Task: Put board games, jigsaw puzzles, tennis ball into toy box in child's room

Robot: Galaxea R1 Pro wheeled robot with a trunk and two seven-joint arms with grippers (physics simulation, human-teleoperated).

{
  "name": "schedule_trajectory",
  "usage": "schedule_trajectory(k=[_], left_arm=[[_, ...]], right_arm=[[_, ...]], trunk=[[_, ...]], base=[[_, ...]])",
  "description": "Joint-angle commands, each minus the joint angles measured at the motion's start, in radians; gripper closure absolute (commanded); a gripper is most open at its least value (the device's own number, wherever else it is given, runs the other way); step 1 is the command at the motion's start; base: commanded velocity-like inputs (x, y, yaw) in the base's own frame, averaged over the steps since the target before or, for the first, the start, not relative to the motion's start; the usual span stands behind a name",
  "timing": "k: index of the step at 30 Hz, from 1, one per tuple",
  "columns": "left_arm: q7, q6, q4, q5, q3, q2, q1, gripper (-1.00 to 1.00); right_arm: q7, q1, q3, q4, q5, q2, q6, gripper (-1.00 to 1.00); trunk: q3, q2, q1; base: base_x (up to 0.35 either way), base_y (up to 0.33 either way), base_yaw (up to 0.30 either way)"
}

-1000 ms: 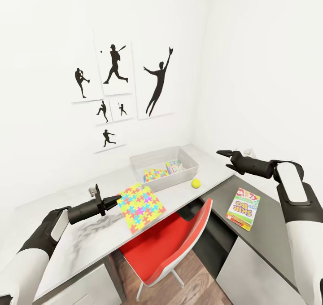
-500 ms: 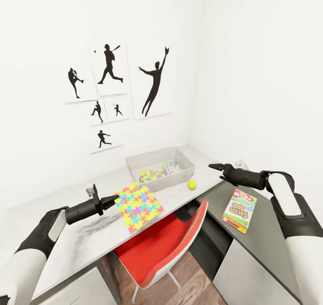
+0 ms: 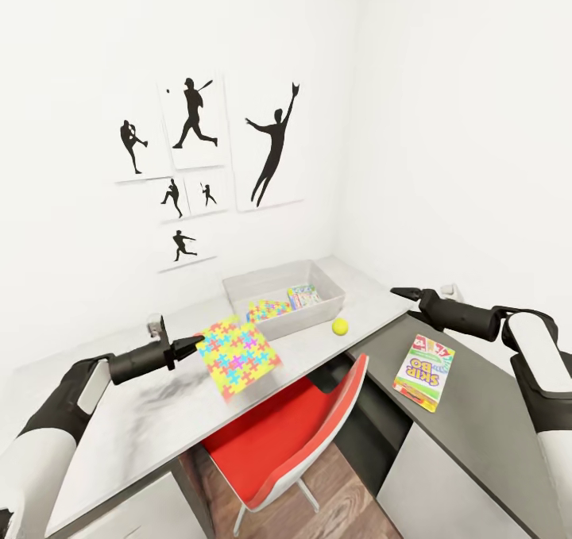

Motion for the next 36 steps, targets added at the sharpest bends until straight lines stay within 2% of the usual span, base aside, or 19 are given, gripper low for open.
schedule_trajectory(k=[1,7,13,21,36], left_arm=[[0.007,0.016,-0.003,0.000,0.001,0.001,-0.006,1.00],[0.024,0.036,-0.023,-0.004,0.001,0.000,-0.015,1.00],[0.027,0.038,-0.026,-0.003,0.001,0.002,-0.023,1.00],[0.027,0.039,-0.026,0.000,0.001,0.002,-0.027,1.00],[0.023,0.037,-0.027,0.004,0.003,0.006,-0.028,1.00]], right_arm=[[-0.005,-0.001,-0.001,0.000,-0.005,0.000,0.004,-1.00],[-0.005,-0.001,-0.001,-0.001,-0.006,-0.005,0.004,-1.00],[-0.005,-0.001,-0.002,-0.001,-0.004,-0.009,0.004,-1.00],[-0.006,0.000,-0.003,0.010,-0.002,-0.008,0.004,-1.00],[-0.006,0.000,-0.002,0.013,-0.002,-0.001,0.004,-1.00]], trunk=[[-0.002,-0.002,0.001],[-0.002,-0.002,0.001],[-0.002,-0.002,0.001],[-0.002,-0.002,0.001],[-0.002,-0.002,0.001]], base=[[0.000,0.000,0.000],[0.018,0.000,0.000],[0.230,-0.043,0.000],[0.278,-0.040,0.000],[0.126,0.011,0.000]])
